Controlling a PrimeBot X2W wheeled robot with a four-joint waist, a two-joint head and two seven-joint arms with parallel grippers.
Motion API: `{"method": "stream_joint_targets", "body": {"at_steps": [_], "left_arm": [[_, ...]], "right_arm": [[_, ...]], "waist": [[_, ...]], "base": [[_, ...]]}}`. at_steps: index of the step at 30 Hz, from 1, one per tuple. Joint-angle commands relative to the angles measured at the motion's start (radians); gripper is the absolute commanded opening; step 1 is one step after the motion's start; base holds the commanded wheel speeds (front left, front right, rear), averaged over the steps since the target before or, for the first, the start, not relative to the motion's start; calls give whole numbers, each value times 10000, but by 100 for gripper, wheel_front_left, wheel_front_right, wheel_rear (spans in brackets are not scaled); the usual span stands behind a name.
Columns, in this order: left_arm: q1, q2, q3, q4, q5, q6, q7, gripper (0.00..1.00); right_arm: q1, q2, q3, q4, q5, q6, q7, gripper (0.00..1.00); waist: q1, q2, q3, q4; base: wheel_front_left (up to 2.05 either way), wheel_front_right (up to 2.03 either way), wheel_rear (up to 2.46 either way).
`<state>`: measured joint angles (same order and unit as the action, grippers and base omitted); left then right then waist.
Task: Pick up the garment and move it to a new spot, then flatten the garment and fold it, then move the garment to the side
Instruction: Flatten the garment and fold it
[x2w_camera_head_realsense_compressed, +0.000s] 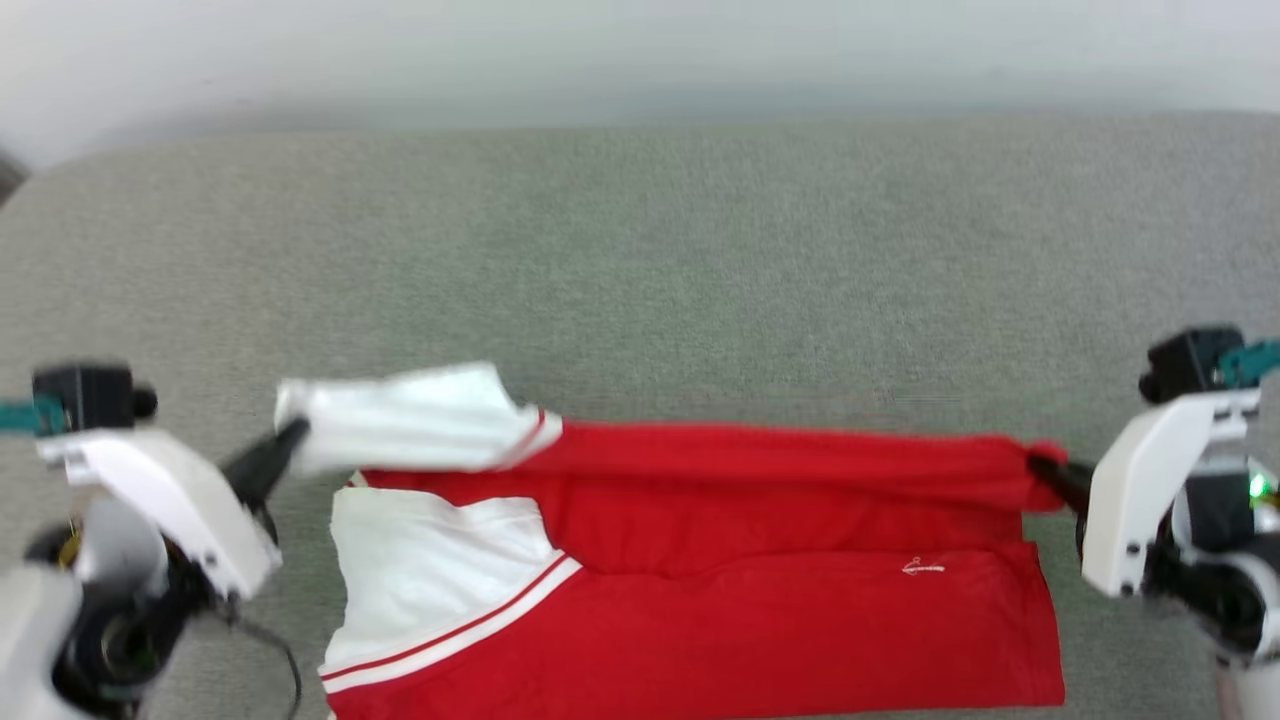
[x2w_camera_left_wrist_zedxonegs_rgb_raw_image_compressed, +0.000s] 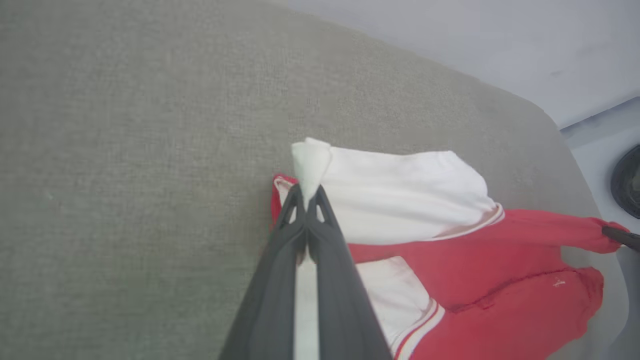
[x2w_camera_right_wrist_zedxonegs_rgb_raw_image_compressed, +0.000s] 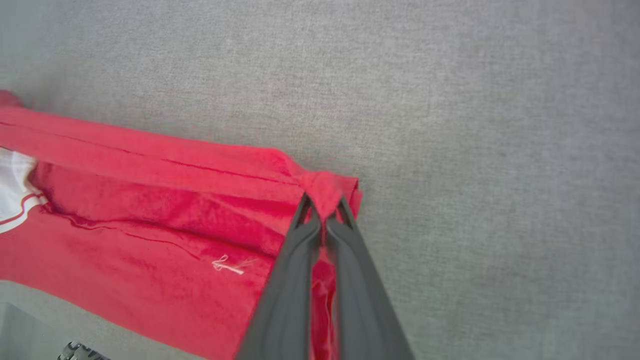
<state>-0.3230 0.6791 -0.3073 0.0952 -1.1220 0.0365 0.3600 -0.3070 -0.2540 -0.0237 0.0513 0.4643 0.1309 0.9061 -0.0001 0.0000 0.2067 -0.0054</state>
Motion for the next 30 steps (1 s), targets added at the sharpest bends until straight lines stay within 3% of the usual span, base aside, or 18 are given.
{"method": "stream_joint_targets", "body": {"at_steps": [1, 9, 10, 11, 12, 13, 14, 20, 30], "left_arm": [[757, -38, 92, -126, -169, 147, -129, 0], [2849, -513, -64, -181, -870, 302, -270, 0], [2977, -582, -78, -154, -966, 292, -249, 0], [3077, -653, -85, -95, -1061, 310, -236, 0], [3183, -709, -112, -32, -1120, 303, -228, 22], [3283, -787, -150, 26, -1195, 267, -225, 84], [3342, -861, -171, 42, -1245, 212, -256, 100], [3601, -919, -145, -97, -775, 133, -988, 100], [3416, -779, 165, -1422, 1032, 1183, -2855, 100]], "right_arm": [[589, 118, -146, -53, 83, -6, -123, 0], [2161, 527, -544, 233, 232, -4, -743, 0], [2287, 518, -555, 284, 209, -4, -841, 14], [2406, 523, -552, 374, 196, -4, -923, 43], [2514, 587, -548, 457, 255, -4, -1032, 95], [2587, 606, -511, 522, 273, -4, -1174, 100], [2668, 598, -510, 585, 281, -4, -1318, 100], [3186, 596, -629, 445, 490, -4, -2063, 100], [3571, 621, -1527, -1337, 250, -4, -1698, 100]], "waist": [[1, 0, -406, 248], [1, 0, -584, 364], [1, 0, -600, 357], [1, 0, -614, 355], [1, 0, -650, 343], [1, 0, -699, 318], [1, 0, -745, 305], [1, 0, -1123, 210], [1, 0, -1606, 18]], "base": [[0, 0, 0], [0, 0, 0], [0, 0, 0], [0, 0, 0], [0, 0, 0], [0, 0, 0], [0, 0, 0], [0, 0, 0], [0, 0, 0]]}}
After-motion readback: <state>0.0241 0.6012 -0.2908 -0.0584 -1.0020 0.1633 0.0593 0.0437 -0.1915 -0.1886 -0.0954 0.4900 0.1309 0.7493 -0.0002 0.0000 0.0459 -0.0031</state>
